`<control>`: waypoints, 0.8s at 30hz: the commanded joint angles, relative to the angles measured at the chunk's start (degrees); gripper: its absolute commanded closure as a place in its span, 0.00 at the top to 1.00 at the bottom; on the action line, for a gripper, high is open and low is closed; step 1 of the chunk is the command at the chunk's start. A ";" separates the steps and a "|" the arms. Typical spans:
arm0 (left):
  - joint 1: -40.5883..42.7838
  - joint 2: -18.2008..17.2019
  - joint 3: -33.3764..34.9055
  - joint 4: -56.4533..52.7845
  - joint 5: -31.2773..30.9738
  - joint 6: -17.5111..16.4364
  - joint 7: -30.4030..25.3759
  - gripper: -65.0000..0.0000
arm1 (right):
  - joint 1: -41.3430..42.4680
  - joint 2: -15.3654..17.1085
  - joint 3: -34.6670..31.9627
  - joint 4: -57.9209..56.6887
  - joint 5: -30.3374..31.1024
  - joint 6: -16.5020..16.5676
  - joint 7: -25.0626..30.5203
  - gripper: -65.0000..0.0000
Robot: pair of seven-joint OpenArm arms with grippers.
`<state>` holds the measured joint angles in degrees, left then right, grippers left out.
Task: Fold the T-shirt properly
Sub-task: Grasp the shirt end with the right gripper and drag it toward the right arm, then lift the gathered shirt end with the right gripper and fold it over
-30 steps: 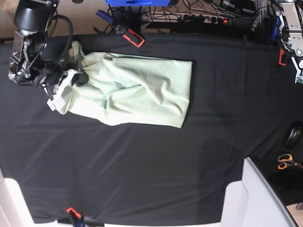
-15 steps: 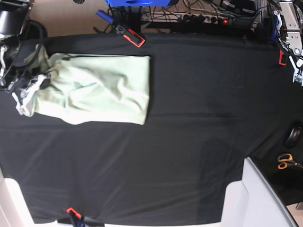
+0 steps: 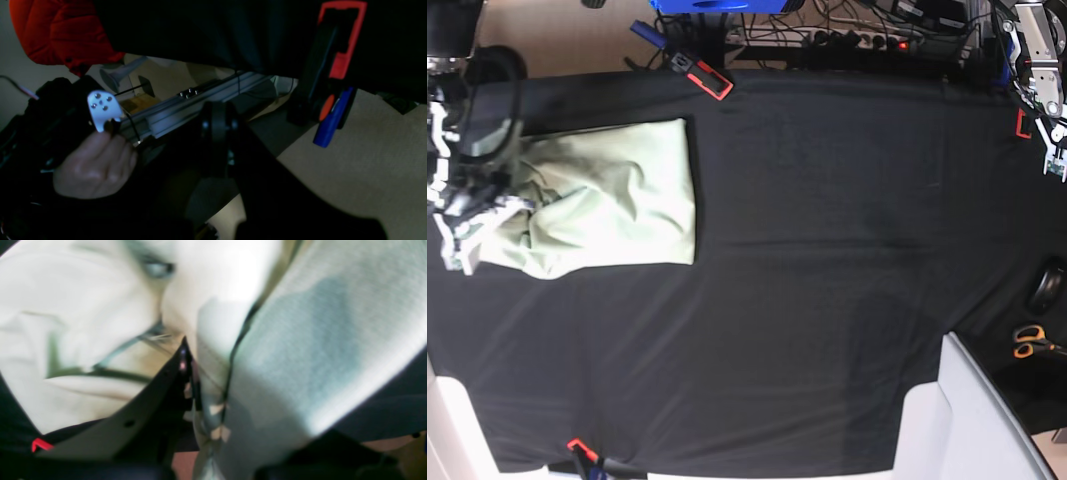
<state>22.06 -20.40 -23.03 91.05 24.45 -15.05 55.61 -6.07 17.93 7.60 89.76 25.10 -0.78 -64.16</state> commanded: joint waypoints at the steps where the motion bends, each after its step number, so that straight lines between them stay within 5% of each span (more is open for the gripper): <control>1: -0.04 -1.18 -0.40 1.04 1.18 0.59 -0.01 0.00 | 0.57 0.84 -1.31 1.19 0.08 -1.55 0.64 0.00; 13: -0.04 -0.83 -0.40 1.13 0.83 0.59 -0.10 0.00 | 3.74 1.19 -21.35 2.51 -0.09 -20.89 2.40 0.00; 18: 0.13 0.93 -0.40 0.69 1.18 0.59 -3.79 0.00 | 5.93 2.86 -29.09 1.98 -0.09 -25.82 2.49 0.00; 24: 0.31 2.07 -0.40 0.60 1.18 0.59 -4.76 0.00 | 5.67 4.88 -30.06 1.98 -5.37 -30.39 1.70 0.00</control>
<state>22.37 -17.61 -23.05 90.96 24.62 -15.05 50.94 -1.21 22.22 -22.90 91.07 19.68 -30.79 -62.94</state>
